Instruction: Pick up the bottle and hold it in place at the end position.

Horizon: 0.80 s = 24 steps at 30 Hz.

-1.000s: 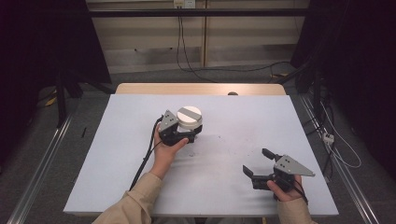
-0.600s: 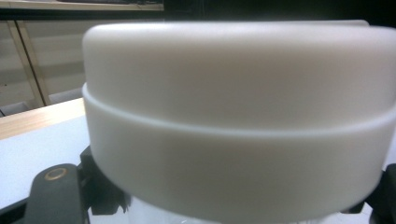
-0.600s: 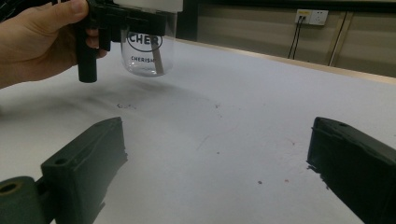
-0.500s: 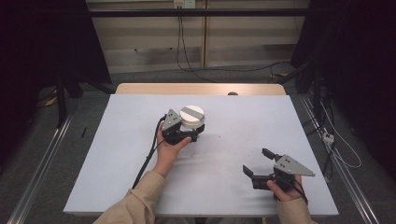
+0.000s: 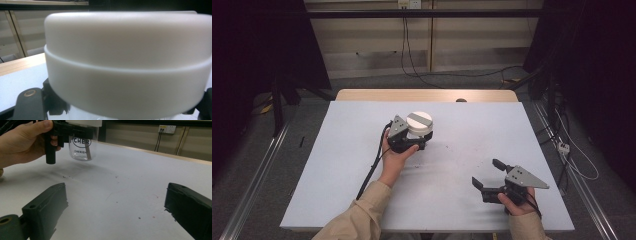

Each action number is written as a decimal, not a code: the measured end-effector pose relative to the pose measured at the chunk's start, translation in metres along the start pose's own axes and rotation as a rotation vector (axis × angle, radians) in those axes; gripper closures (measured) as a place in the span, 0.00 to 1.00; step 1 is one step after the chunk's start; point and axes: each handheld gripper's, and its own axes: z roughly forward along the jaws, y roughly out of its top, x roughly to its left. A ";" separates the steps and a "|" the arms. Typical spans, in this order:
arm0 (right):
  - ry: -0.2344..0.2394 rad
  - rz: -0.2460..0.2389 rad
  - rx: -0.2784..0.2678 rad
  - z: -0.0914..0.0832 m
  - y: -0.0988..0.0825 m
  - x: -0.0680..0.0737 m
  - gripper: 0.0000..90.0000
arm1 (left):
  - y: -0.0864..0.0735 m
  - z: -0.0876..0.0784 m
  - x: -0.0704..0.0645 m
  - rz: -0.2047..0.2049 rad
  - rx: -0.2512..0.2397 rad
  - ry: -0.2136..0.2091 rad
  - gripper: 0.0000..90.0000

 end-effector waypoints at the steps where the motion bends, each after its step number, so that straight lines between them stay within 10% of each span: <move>1: 0.001 0.000 0.000 0.000 0.000 0.000 0.04 | 0.000 0.001 0.001 0.001 0.001 0.002 0.21; 24: 0.002 0.000 0.000 0.000 0.000 0.000 0.04 | -0.006 0.019 0.001 -0.012 0.031 0.016 0.21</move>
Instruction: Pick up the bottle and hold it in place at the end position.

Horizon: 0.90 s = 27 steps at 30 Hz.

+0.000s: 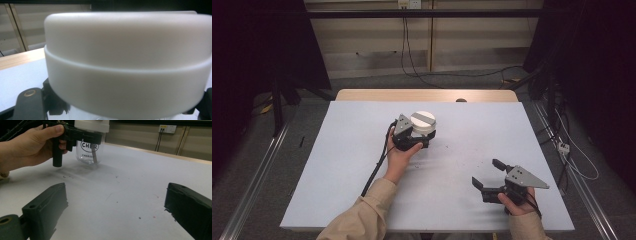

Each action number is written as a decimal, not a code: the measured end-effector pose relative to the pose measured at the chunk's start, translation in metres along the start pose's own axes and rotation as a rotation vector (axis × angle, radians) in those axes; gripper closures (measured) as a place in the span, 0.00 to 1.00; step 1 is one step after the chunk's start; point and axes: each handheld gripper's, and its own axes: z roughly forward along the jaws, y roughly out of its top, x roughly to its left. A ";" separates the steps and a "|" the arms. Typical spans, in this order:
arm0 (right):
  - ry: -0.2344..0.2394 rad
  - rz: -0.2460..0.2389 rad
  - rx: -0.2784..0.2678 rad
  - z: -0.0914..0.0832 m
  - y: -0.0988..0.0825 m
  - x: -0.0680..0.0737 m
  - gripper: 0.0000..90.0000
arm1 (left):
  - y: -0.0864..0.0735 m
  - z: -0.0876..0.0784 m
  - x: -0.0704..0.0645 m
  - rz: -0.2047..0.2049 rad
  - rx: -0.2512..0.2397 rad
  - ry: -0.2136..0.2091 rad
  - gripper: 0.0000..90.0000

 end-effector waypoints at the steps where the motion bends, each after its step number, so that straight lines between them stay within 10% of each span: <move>1: 0.000 0.000 0.000 0.000 0.000 0.000 0.04 | 0.000 0.001 0.000 -0.004 0.001 0.000 0.21; 27: 0.003 0.000 0.000 0.000 0.000 0.000 0.04 | -0.006 0.014 -0.012 0.035 0.035 -0.008 0.21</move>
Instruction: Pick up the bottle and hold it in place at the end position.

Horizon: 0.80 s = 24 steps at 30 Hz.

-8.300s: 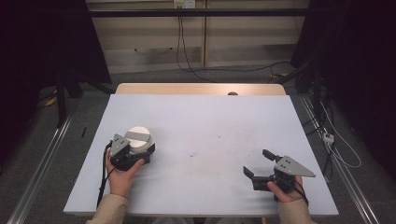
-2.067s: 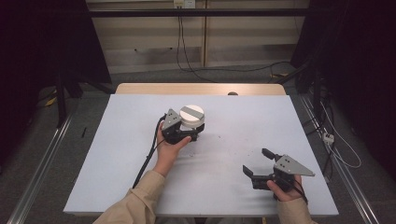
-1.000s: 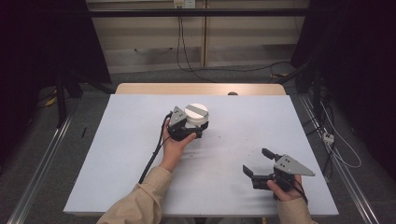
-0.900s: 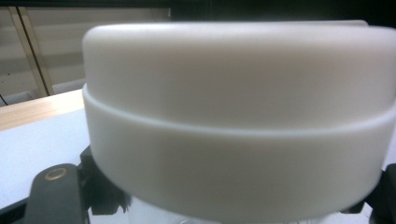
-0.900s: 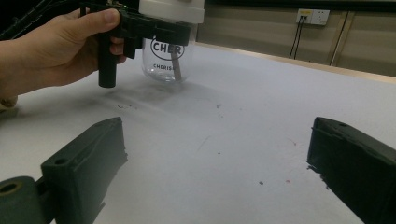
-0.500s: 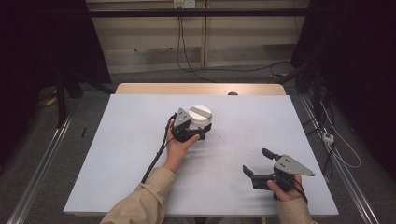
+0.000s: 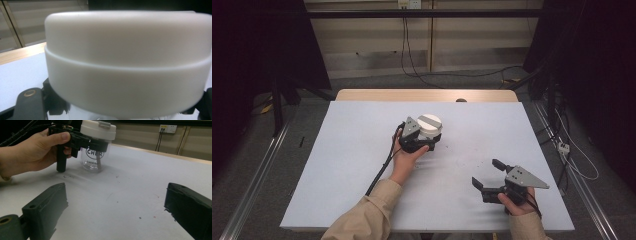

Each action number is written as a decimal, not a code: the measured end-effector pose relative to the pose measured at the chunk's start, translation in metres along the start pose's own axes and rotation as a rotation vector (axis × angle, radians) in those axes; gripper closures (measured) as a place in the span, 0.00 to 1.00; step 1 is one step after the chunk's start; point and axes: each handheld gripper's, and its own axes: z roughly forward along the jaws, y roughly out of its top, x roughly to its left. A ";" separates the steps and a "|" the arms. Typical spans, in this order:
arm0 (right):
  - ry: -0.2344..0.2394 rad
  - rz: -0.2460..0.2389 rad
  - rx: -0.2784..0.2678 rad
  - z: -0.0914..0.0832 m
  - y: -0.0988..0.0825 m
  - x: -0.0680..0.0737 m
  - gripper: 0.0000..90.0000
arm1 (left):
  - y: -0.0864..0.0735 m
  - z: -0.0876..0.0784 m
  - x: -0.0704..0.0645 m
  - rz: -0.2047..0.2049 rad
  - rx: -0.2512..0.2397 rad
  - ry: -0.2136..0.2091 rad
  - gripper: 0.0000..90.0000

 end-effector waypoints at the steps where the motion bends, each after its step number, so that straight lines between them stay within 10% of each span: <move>1: 0.000 0.000 0.000 0.000 0.000 0.000 0.04 | 0.000 0.000 0.000 0.001 -0.002 0.000 0.21; 24: 0.007 -0.007 0.019 0.007 0.001 0.003 0.04 | -0.004 -0.013 0.001 0.041 0.019 -0.034 0.20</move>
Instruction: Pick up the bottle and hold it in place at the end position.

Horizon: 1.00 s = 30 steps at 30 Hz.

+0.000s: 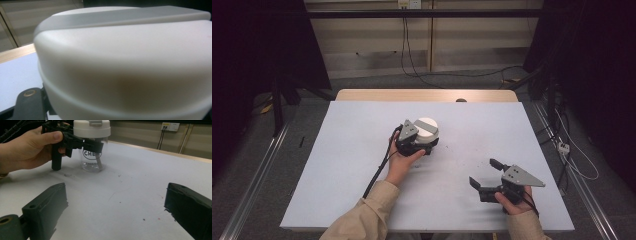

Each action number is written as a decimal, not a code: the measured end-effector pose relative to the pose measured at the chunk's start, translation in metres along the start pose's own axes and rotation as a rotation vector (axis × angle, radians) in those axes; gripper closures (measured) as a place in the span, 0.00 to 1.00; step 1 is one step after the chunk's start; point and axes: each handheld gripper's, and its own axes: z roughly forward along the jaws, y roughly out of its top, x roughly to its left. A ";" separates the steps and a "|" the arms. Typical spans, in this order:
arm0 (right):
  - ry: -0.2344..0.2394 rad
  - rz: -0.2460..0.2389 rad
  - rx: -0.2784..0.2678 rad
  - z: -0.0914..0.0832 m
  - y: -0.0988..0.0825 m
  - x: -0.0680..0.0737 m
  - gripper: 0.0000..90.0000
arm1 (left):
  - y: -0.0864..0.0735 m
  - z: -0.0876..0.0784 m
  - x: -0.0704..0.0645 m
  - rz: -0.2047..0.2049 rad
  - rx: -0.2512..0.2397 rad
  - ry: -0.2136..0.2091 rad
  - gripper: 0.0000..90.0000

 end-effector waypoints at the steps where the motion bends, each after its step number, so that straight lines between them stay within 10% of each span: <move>1: 0.003 0.000 0.004 0.001 0.000 0.000 0.04 | 0.000 0.000 0.000 0.001 0.001 -0.001 0.20; 30: -0.013 0.039 -0.007 0.073 0.044 0.017 0.06 | 0.000 -0.003 -0.002 0.027 0.024 0.008 0.20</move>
